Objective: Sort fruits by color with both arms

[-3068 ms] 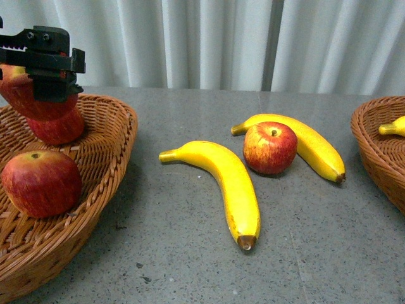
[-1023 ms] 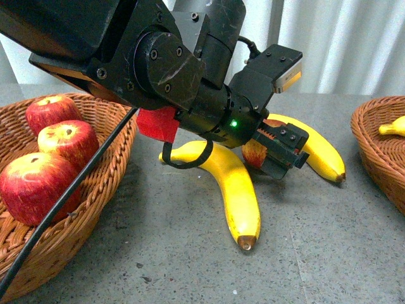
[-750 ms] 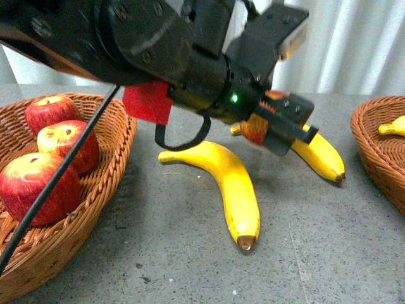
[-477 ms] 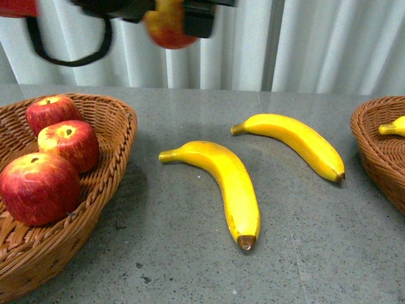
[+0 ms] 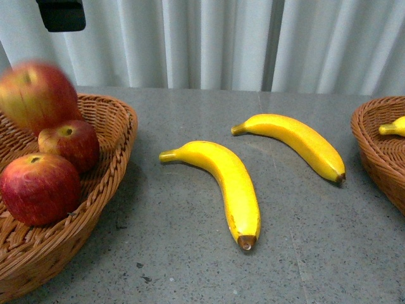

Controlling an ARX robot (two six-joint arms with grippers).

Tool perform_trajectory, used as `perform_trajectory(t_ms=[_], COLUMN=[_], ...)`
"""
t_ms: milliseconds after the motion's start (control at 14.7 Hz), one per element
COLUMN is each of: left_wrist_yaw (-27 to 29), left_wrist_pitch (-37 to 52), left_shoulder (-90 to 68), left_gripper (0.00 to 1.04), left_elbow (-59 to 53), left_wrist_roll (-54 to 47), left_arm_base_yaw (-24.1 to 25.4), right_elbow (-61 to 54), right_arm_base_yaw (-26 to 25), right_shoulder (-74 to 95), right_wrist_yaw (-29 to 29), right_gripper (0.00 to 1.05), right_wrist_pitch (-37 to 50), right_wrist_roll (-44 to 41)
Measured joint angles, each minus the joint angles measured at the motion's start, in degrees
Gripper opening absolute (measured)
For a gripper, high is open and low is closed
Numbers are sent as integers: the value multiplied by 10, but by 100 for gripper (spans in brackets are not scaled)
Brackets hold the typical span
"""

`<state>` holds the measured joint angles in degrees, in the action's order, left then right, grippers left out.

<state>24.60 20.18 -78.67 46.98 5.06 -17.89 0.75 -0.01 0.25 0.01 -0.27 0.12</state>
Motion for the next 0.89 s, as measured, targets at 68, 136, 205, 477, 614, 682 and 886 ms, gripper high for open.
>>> perform_trajectory(t_ms=[68,136,205,477,614,682,886], left_wrist_yaw=[4,7,7,-27,-36,-39,-35], left_wrist_pitch=[2,2,9,52,43,39,58], left_shoulder=[21,40,52,73,76,76,76], left_gripper=[98,98,98,98,98,98,98], left_elbow=[-14,-24,-29,-56,-58,-59,-61], left_wrist_roll=[8,10,10,9,11,13,9], left_arm_base_yaw=[-4,-9,-12,-6,1,1,-13], right_elbow=[0,0,0,0,0,0,0], right_arm_base_yaw=[0,0,0,0,0,0,0], right_shoulder=[0,0,0,0,0,0,0], right_wrist_yaw=[0,0,0,0,0,0,0], right_gripper=[98,98,98,98,98,98,98], right_wrist_pitch=[0,0,0,0,0,0,0], right_wrist_roll=[0,0,0,0,0,0,0])
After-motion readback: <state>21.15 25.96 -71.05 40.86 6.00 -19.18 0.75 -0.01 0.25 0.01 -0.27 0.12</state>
